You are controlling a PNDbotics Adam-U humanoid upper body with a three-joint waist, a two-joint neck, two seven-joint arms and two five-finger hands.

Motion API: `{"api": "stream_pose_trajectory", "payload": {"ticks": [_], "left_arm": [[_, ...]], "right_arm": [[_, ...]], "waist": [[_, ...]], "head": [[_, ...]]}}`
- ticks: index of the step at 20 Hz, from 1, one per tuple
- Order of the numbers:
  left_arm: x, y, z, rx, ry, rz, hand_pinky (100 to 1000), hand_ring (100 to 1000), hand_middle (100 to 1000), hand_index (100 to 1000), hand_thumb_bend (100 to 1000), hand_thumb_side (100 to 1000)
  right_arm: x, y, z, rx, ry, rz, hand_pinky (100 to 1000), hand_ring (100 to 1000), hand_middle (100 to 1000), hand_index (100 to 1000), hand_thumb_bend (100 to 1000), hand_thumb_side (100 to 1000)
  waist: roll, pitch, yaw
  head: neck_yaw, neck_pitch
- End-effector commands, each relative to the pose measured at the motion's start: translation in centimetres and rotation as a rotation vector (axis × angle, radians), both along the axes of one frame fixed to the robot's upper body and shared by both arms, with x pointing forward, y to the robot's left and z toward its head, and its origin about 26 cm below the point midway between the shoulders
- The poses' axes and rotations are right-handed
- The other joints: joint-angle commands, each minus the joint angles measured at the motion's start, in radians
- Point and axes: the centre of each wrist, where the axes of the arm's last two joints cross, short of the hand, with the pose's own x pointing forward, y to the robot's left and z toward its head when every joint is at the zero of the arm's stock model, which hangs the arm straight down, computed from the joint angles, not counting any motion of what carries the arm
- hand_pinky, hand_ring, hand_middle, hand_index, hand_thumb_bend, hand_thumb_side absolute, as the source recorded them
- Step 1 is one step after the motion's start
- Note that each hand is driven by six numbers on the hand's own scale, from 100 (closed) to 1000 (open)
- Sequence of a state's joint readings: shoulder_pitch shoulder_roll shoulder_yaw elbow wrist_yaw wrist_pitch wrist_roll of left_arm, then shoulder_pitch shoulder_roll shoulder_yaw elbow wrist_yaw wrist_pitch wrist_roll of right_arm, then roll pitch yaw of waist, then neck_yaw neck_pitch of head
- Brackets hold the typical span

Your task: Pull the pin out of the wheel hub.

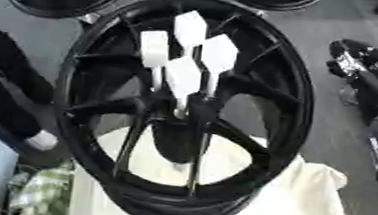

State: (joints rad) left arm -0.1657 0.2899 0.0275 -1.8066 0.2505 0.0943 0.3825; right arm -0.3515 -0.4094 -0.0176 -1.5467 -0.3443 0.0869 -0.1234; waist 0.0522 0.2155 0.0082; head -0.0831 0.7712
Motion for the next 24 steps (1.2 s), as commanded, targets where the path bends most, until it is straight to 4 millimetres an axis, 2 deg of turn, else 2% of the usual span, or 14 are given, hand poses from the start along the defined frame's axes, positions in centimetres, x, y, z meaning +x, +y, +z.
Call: {"api": "stream_pose_trajectory", "payload": {"ticks": [1, 7, 9, 12, 16, 20, 24], "left_arm": [[-0.1, 0.3, 1.1, 0.017, -0.034, 0.004, 767, 691, 769, 778, 169, 860], [0.0, 0.4, 1.2, 0.023, -0.038, 0.000, 767, 693, 771, 778, 167, 857], [0.2, 0.5, 2.1, 0.047, -0.058, -0.013, 768, 694, 772, 779, 160, 846], [0.6, 0.7, 5.3, 0.151, -0.126, -0.069, 771, 700, 778, 787, 128, 821], [0.6, 0.7, 11.0, 0.400, -0.195, -0.185, 782, 719, 791, 798, 100, 809], [-0.2, 0.4, 15.8, 0.674, -0.148, -0.293, 799, 743, 807, 818, 100, 814], [-1.1, -0.2, 19.0, 0.897, -0.060, -0.368, 821, 766, 819, 835, 100, 782]], "right_arm": [[0.0, -0.6, 1.3, -0.018, -0.035, -0.002, 768, 652, 646, 748, 415, 334], [0.0, -0.6, 1.2, -0.018, -0.034, -0.002, 768, 652, 646, 748, 415, 334], [-0.1, -0.7, 1.3, -0.022, -0.033, -0.003, 769, 652, 646, 748, 414, 334], [-0.1, -0.8, 1.2, -0.028, -0.029, -0.004, 769, 652, 646, 748, 414, 334], [-0.2, -1.1, 1.1, -0.040, -0.022, -0.007, 769, 652, 646, 749, 414, 335], [-0.3, -1.3, 1.1, -0.052, -0.018, -0.007, 769, 652, 646, 749, 414, 335], [-0.3, -1.4, 1.3, -0.062, -0.021, -0.003, 770, 652, 646, 749, 413, 335]], "waist": [[-0.003, -0.013, 0.001], [-0.002, -0.013, 0.001], [0.001, -0.015, 0.001], [0.006, -0.020, 0.000], [0.014, -0.026, -0.003], [0.021, -0.028, -0.006], [0.025, -0.028, -0.010]], "head": [[-0.001, -0.001], [-0.005, -0.001], [-0.008, -0.001], [-0.011, -0.001], [-0.017, -0.001], [-0.021, -0.001], [-0.027, -0.001]]}}
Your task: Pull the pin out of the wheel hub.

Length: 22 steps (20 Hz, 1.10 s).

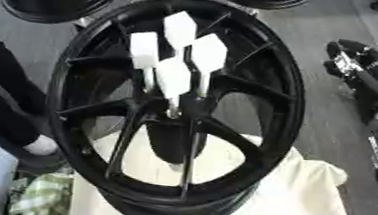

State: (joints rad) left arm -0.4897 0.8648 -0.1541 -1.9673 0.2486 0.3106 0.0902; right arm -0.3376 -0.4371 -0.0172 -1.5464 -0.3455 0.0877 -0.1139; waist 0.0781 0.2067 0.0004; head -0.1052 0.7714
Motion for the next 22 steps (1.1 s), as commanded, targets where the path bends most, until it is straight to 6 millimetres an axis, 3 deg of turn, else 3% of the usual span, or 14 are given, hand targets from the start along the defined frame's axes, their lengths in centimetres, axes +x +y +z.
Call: {"api": "stream_pose_trajectory", "payload": {"ticks": [1, 9, 17, 22], "left_arm": [[-1.0, -0.2, 2.8, 0.214, 0.033, -0.013, 824, 769, 819, 838, 100, 776], [-1.3, -3.3, 5.9, 0.533, 0.123, -0.092, 841, 789, 819, 858, 135, 766], [-1.5, -6.7, 6.8, 0.737, 0.194, -0.184, 853, 804, 825, 874, 198, 749], [-1.6, -7.6, 6.8, 0.824, 0.212, -0.188, 864, 814, 814, 875, 278, 700]], "right_arm": [[0.0, -0.5, 1.4, -0.037, -0.033, 0.003, 770, 652, 646, 749, 413, 335], [0.0, -0.8, 1.6, -0.055, -0.033, 0.008, 770, 652, 646, 750, 411, 338], [-0.1, -0.9, 1.7, -0.071, -0.029, 0.013, 771, 652, 646, 750, 409, 340], [-0.1, -0.9, 1.7, -0.077, -0.025, 0.018, 771, 652, 646, 750, 408, 341]], "waist": [[-0.002, -0.019, -0.004], [-0.014, -0.013, -0.004], [-0.018, -0.010, 0.007], [-0.016, -0.013, 0.011]], "head": [[-0.007, -0.001], [-0.029, -0.001], [-0.034, -0.001], [-0.025, -0.001]]}}
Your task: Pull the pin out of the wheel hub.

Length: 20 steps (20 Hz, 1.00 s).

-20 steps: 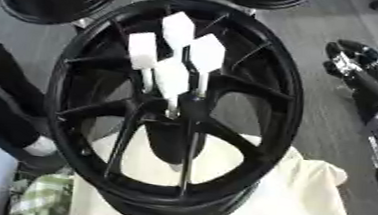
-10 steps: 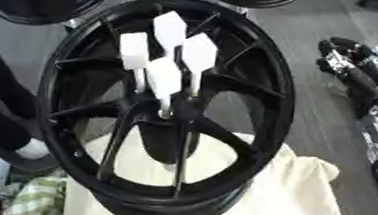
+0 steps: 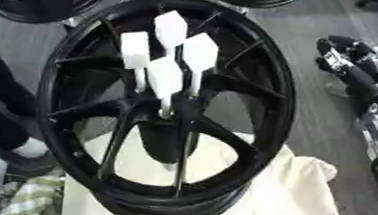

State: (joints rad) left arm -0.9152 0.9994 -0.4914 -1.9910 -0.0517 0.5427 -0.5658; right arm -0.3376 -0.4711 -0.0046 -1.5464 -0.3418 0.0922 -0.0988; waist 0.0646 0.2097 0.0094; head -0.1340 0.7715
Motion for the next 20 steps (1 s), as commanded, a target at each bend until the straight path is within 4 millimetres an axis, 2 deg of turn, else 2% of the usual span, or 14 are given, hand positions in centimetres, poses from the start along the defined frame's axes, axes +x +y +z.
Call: {"api": "stream_pose_trajectory", "payload": {"ticks": [1, 2, 8, 20], "left_arm": [[-0.3, -0.1, 0.5, 0.060, -0.014, 0.018, 864, 815, 814, 873, 290, 697], [-0.3, -0.1, 0.3, 0.075, -0.008, 0.023, 867, 817, 813, 873, 325, 674], [0.0, -0.2, -0.4, 0.147, 0.020, 0.050, 865, 813, 799, 849, 407, 569], [2.9, -0.6, -2.7, 0.227, 0.043, 0.094, 849, 796, 770, 824, 461, 482]], "right_arm": [[0.0, -0.4, 1.2, -0.034, -0.030, 0.006, 771, 652, 646, 750, 408, 341], [0.0, -0.4, 1.2, -0.034, -0.029, 0.006, 771, 652, 646, 750, 408, 341], [0.0, -0.3, 1.0, -0.033, -0.025, 0.008, 771, 652, 646, 750, 407, 342], [-0.1, -0.3, 0.7, -0.030, -0.017, 0.008, 771, 653, 646, 750, 406, 344]], "waist": [[-0.002, -0.017, 0.002], [-0.002, -0.017, 0.002], [-0.001, -0.018, 0.001], [0.001, -0.017, -0.003]], "head": [[0.006, -0.002], [0.007, -0.002], [0.019, -0.002], [0.033, -0.002]]}}
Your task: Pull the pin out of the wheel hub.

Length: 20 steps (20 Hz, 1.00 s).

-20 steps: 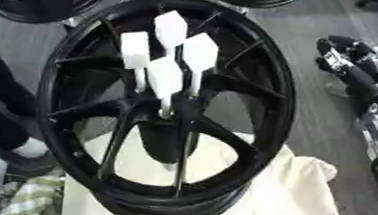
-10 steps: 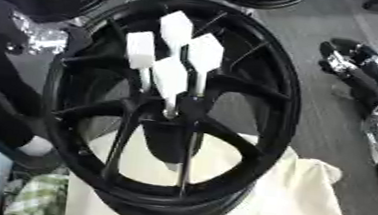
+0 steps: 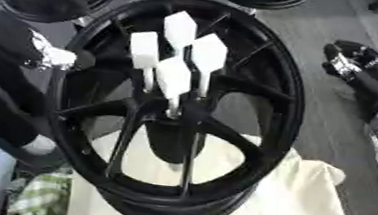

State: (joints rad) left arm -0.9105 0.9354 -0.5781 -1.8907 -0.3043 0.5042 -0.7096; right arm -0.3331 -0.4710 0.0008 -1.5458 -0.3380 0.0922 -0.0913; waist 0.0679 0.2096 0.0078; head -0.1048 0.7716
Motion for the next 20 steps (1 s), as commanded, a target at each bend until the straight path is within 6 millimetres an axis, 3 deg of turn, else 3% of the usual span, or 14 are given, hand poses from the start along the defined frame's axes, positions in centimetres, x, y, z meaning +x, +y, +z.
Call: {"api": "stream_pose_trajectory", "payload": {"ticks": [1, 10, 20], "left_arm": [[0.4, 0.0, 0.4, 0.021, 0.006, 0.031, 848, 795, 769, 823, 461, 476], [1.4, -0.4, -0.7, 0.034, 0.052, 0.022, 839, 788, 761, 816, 457, 444], [1.3, -1.3, -0.6, 0.010, 0.023, 0.017, 839, 790, 769, 834, 453, 460]], "right_arm": [[0.0, -0.4, 0.9, -0.022, -0.024, -0.001, 771, 653, 646, 750, 405, 344], [0.0, -0.4, 0.7, -0.020, -0.018, -0.003, 772, 653, 647, 751, 404, 346], [-0.1, -0.5, 0.4, -0.021, -0.009, 0.000, 772, 653, 647, 751, 403, 348]], "waist": [[-0.002, -0.017, -0.001], [-0.001, -0.014, -0.003], [0.000, -0.013, -0.003]], "head": [[0.004, -0.002], [0.006, -0.002], [0.001, -0.002]]}}
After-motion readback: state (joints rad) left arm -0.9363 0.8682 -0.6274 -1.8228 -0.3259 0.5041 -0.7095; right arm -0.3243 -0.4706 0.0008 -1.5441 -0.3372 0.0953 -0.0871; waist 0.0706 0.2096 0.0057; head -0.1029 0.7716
